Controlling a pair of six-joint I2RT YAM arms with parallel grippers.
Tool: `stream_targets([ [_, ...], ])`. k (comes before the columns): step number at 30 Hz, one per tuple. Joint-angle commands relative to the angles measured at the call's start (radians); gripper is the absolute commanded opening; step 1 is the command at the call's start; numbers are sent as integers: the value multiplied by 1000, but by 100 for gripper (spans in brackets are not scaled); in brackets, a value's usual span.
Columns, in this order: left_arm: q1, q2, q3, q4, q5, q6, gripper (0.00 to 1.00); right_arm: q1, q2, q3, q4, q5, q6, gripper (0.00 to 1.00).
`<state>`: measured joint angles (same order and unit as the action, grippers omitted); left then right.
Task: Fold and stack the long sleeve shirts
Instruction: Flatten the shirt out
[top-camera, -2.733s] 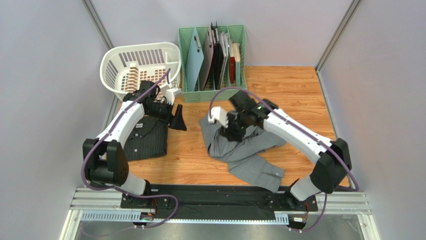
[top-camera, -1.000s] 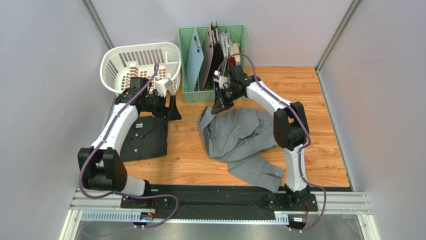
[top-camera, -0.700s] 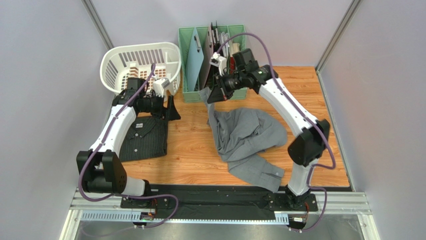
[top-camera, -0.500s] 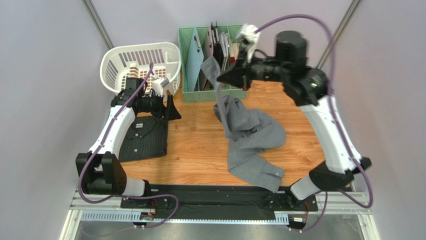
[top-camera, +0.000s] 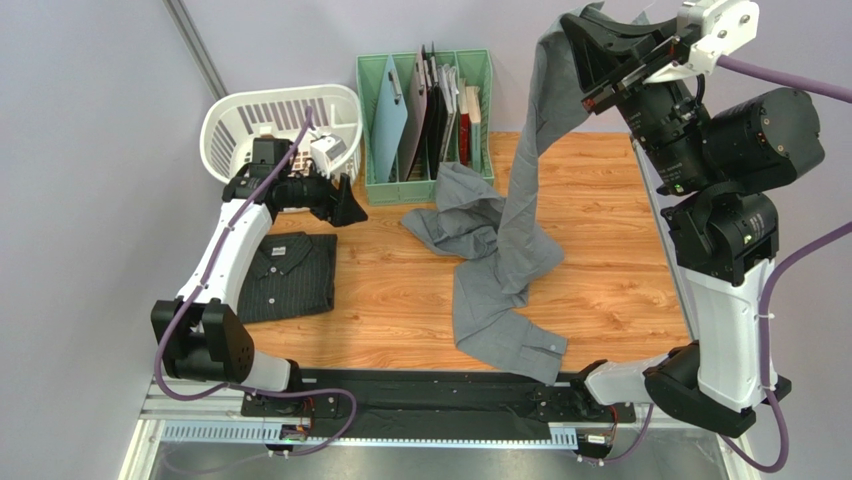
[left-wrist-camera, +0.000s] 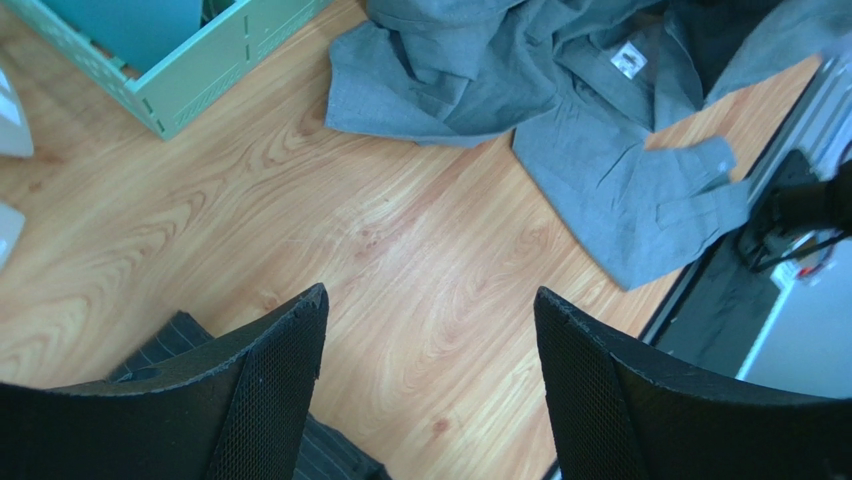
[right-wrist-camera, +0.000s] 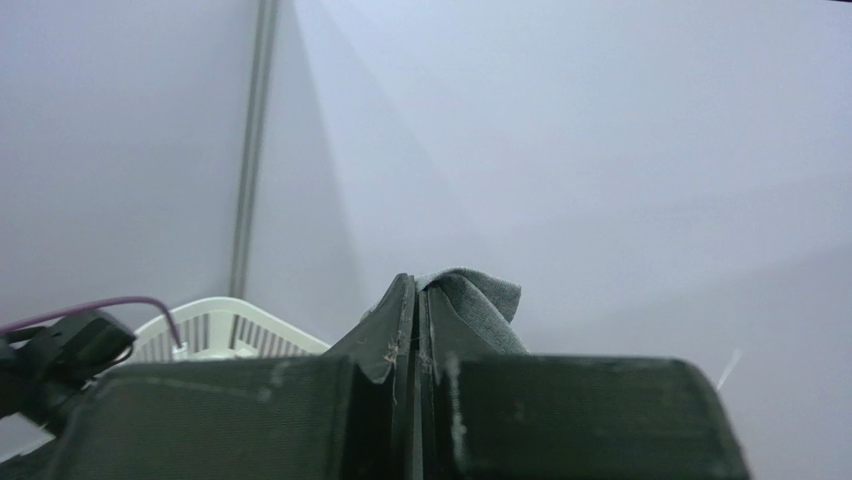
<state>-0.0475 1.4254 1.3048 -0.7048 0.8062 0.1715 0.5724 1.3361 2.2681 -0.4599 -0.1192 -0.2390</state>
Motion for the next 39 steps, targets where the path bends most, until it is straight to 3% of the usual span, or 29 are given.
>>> stream_targets([
  [1, -103, -5, 28, 18, -15, 173, 80, -3, -8, -35, 104, 196, -91, 0],
  [6, -205, 23, 14, 77, -3, 290, 81, -6, -69, -113, 31, 155, -36, 0],
  [10, -222, 79, 53, 162, 34, 231, 81, -6, -199, -397, 15, 211, -129, 0],
  [13, -226, 124, 88, 163, 25, 217, 79, -28, -306, -507, -20, 254, -196, 0],
  [18, -343, 245, 168, 182, -81, 276, 81, -209, -409, -642, -62, 403, -174, 0],
  [23, -486, 355, 224, 261, -249, 472, 87, -319, -521, -697, -115, 444, -177, 0],
  [26, -551, 408, 212, 320, -263, 646, 90, -385, -555, -696, -155, 466, -164, 0],
  [31, -604, 495, 212, 432, -303, 769, 93, -422, -569, -676, -183, 484, -163, 0],
  [34, -624, 546, 244, 465, -324, 769, 92, -425, -572, -671, -183, 490, -177, 0],
  [37, -626, 592, 322, 464, -393, 702, 64, -425, -566, -682, -174, 500, -195, 0],
  [38, -624, 596, 342, 440, -432, 685, 37, -427, -562, -699, -165, 519, -227, 0],
  [39, -618, 586, 358, 368, -432, 688, 23, -425, -558, -716, -148, 532, -249, 0],
])
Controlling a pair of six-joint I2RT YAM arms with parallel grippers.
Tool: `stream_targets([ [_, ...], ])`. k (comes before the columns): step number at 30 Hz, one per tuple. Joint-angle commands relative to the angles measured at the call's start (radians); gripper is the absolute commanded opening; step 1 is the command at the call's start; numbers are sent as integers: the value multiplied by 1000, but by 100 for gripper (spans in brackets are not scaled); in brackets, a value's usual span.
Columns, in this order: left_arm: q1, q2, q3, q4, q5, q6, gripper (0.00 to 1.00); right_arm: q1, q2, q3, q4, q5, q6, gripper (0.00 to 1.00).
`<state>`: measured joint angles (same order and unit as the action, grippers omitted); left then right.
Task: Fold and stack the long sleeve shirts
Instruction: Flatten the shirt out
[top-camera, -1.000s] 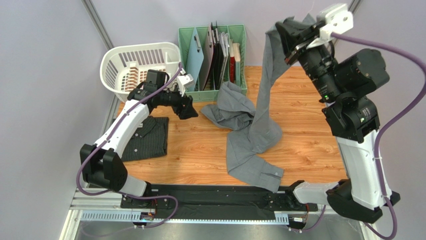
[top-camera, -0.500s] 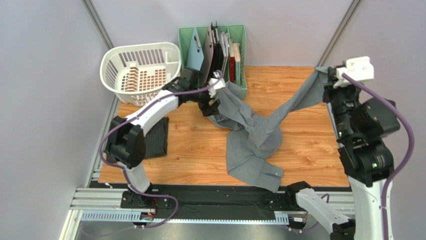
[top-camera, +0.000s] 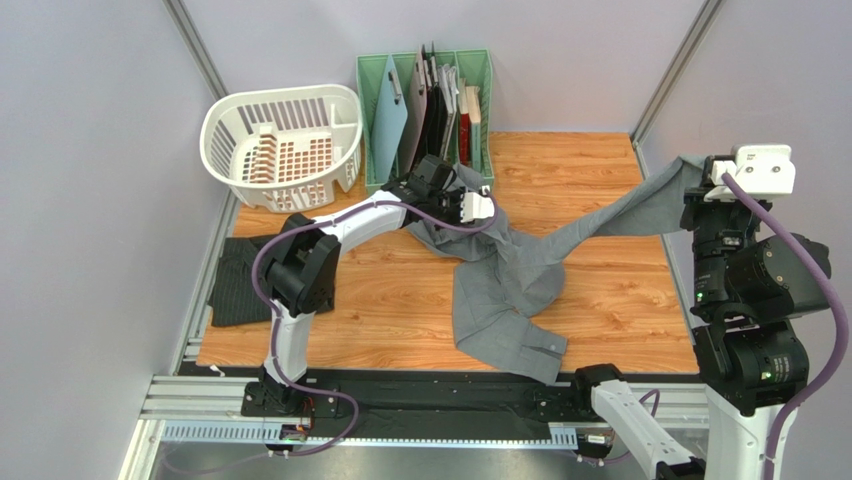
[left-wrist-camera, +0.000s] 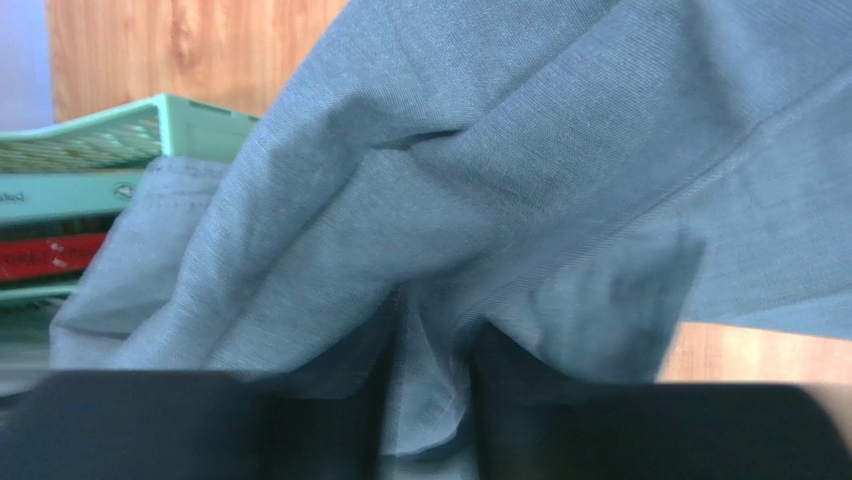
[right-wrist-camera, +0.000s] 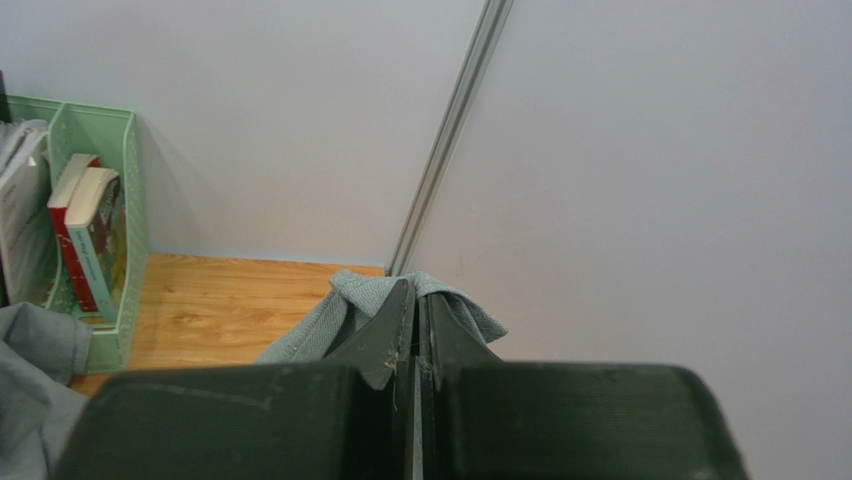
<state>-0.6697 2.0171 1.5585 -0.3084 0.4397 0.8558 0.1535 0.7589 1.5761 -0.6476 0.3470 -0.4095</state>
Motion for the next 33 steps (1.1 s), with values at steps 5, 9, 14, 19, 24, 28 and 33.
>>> stream_targets([
  [5, 57, -203, 48, -275, -12, -17, 0, -58, 43, -169, 301, -49, -168, 0],
  [9, 94, -244, 26, -414, -48, -156, 0, -120, 227, -15, 242, -407, 98, 0],
  [14, 174, -152, 116, -561, 62, -455, 0, 2, 436, 191, -51, -1204, 268, 0],
  [19, 286, -112, 138, -583, 232, -630, 0, 420, 277, -135, -522, -1115, -283, 0],
  [24, 303, -161, 74, -595, 240, -584, 0, 618, 62, -450, -607, -809, -621, 0],
  [28, 308, -225, 8, -609, 215, -531, 0, 624, 63, -586, -535, -524, -710, 0],
  [33, 326, -300, -95, -624, 215, -474, 0, 457, 171, -524, -402, -420, -582, 0],
])
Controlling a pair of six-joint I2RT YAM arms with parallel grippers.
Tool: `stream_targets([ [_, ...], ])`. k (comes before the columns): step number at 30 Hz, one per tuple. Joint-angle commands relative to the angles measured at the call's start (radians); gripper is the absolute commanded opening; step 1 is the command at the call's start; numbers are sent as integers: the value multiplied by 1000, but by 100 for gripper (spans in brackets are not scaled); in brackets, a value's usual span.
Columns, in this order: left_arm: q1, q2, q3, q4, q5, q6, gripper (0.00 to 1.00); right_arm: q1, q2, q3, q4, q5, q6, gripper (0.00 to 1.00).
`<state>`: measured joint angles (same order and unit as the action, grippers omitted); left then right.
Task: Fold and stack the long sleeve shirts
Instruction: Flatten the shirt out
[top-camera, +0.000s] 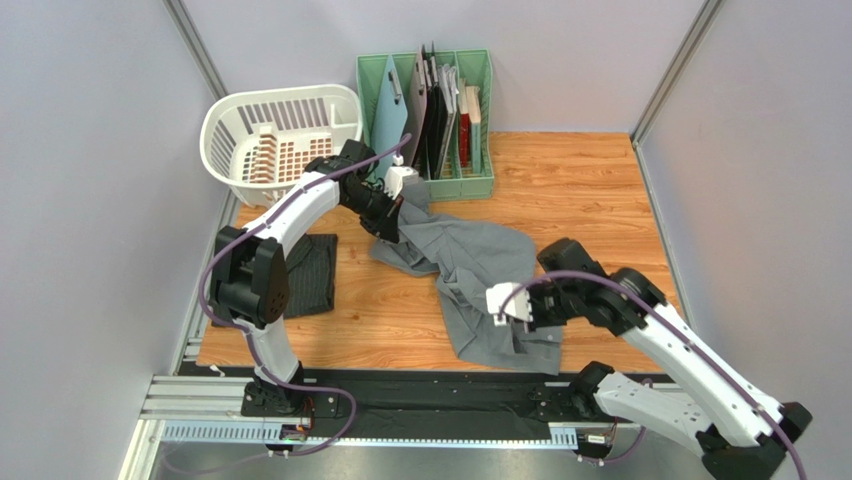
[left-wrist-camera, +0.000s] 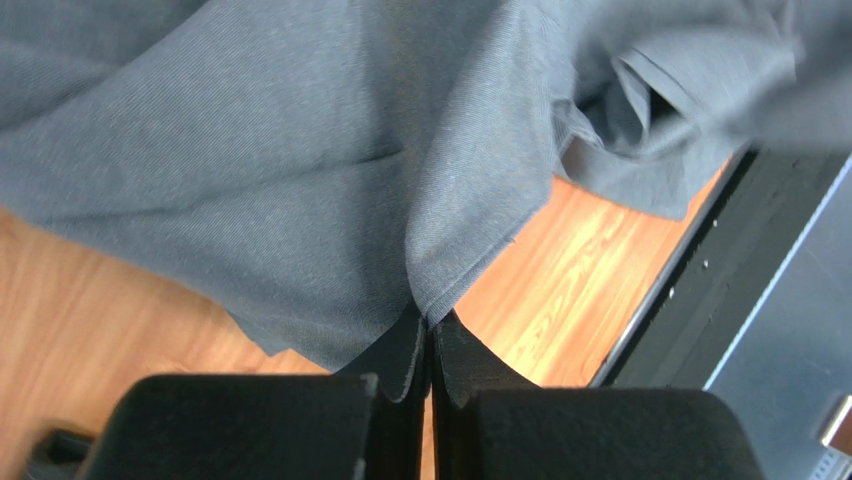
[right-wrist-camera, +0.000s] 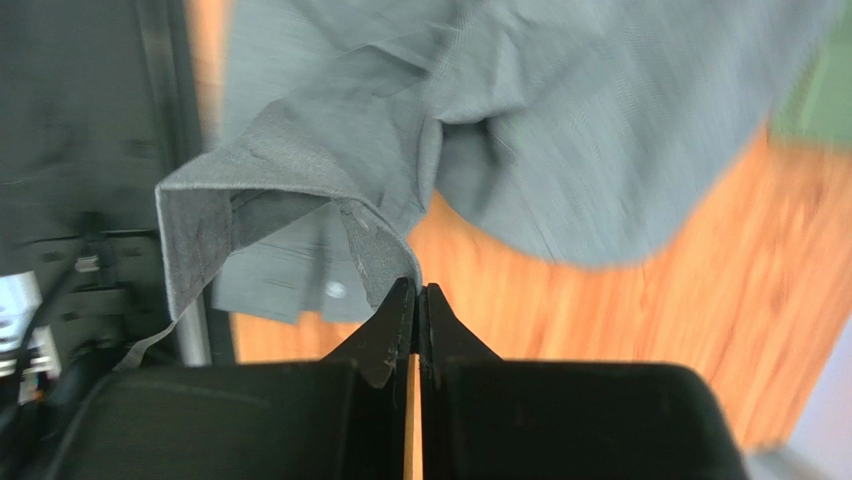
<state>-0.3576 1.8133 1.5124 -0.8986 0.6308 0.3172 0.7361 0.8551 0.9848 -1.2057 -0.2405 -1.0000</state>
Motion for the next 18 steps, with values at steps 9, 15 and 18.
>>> stream_targets([
  [9, 16, -293, -241, -204, -6, 331, 0, -725, 358, 389, 530, 104, 122, 0],
  [15, 14, -306, -198, -247, 104, 264, 0, -767, 649, 800, 598, 35, 351, 0],
  [18, 14, -287, -138, -247, 150, 220, 0, -767, 676, 887, 652, -81, 437, 2],
])
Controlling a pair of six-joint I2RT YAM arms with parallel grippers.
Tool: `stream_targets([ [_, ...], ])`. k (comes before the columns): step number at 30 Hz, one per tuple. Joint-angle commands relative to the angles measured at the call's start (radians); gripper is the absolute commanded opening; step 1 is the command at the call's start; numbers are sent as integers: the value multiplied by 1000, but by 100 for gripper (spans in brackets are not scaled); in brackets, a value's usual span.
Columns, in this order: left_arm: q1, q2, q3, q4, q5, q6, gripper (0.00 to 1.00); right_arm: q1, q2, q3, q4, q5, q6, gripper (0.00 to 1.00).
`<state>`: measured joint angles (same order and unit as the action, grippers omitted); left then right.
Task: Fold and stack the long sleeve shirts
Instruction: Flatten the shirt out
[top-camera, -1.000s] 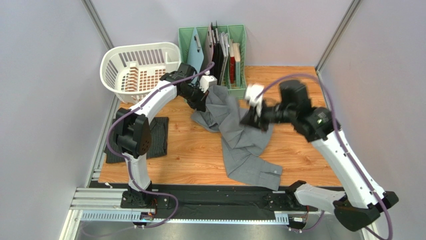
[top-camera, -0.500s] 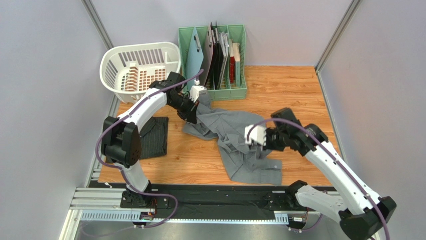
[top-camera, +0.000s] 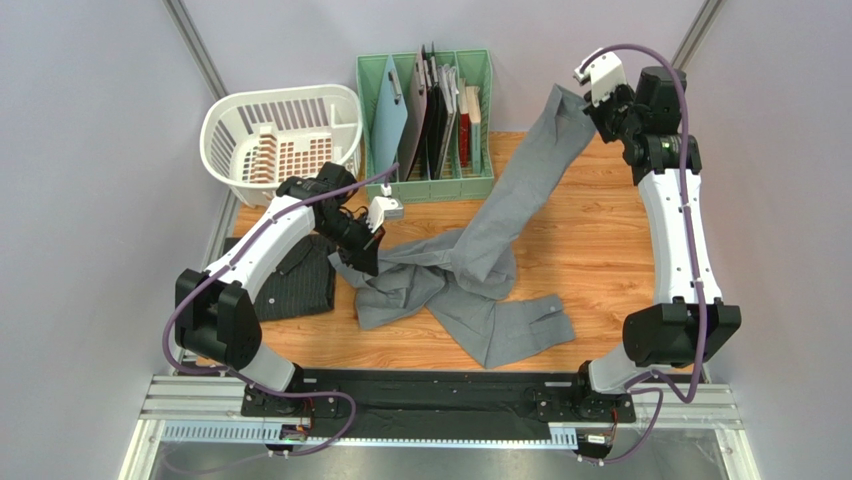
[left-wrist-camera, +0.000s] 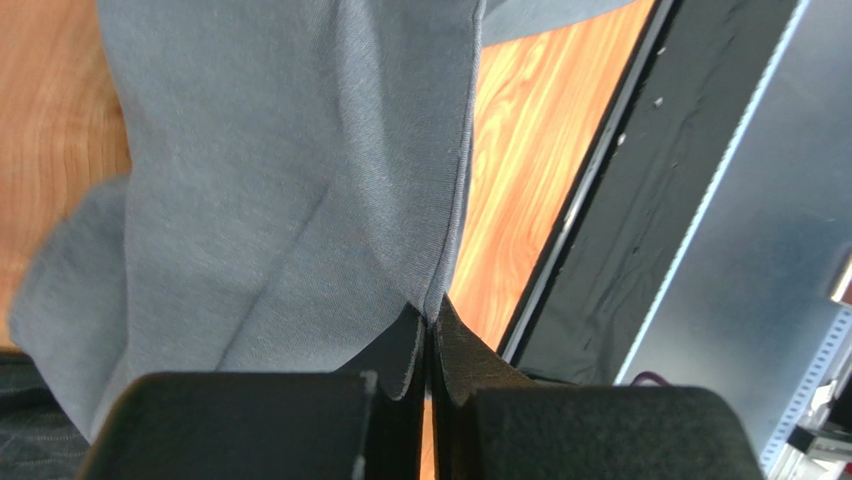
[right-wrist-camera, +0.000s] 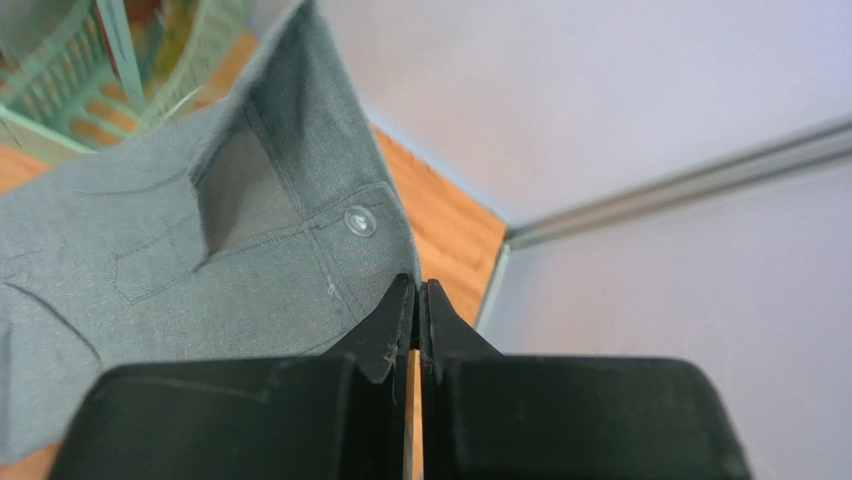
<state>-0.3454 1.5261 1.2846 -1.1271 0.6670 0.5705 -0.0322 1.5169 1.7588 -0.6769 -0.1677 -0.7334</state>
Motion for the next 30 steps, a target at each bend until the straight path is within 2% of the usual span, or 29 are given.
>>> stream_targets([
  [1, 2, 0, 102, -20, 129, -38, 0, 3, 22, 111, 131, -203, 186, 4],
  [2, 2, 0, 125, -20, 140, -46, 0, 12, 29, 113, 99, -235, 183, 5],
  [4, -12, 5, 140, -26, 152, -52, 0, 87, 66, 110, 42, -188, 169, 9],
  [5, -20, 3, 148, -31, 154, -50, 0, 103, 80, 99, -26, -158, 180, 32],
  [6, -32, 0, 144, -33, 145, -55, 0, 121, 104, 99, -64, -51, 202, 46],
  [7, -38, -1, 137, -24, 131, -66, 0, 121, 155, 111, -111, 3, 241, 58],
  [8, -41, -4, 124, -20, 129, -89, 0, 117, 187, 161, -268, 35, 306, 71],
  [9, -40, -6, 119, -13, 128, -101, 0, 111, 207, 186, -352, 84, 336, 73],
  [10, -41, -6, 107, -2, 122, -122, 0, 104, 198, 183, -445, 89, 377, 73],
  [11, -40, -3, 104, 12, 108, -179, 0, 98, 166, 106, -454, 76, 443, 74],
  [14, -41, 25, 108, 29, 117, -254, 0, 115, -34, -75, -331, -10, 503, 73],
  [16, -40, 55, 116, 26, 132, -280, 0, 153, -116, -172, -271, -198, 523, 71],
  [17, -40, 65, 117, 26, 150, -306, 0, 185, -142, -186, -270, -273, 522, 64],
  [18, -38, 83, 120, 26, 164, -319, 0, 295, -170, -203, -271, -326, 508, 61],
  [20, -23, 95, 122, 30, 231, -351, 0, 426, -166, -216, -311, -335, 454, 56],
  [21, -15, 107, 122, 36, 258, -366, 0, 534, -161, -235, -319, -332, 378, 56],
  [24, 23, 135, 114, 55, 342, -411, 0, 665, -185, -378, -241, -293, 252, 58],
  [25, 26, 141, 114, 53, 353, -412, 0, 690, -190, -442, -192, -279, 168, 60],
  [28, 31, 149, 108, 53, 367, -405, 0, 784, -173, -495, -124, -225, -4, 61],
  [30, 31, 140, 102, 59, 367, -403, 0, 807, -158, -531, -84, -219, -55, 61],
])
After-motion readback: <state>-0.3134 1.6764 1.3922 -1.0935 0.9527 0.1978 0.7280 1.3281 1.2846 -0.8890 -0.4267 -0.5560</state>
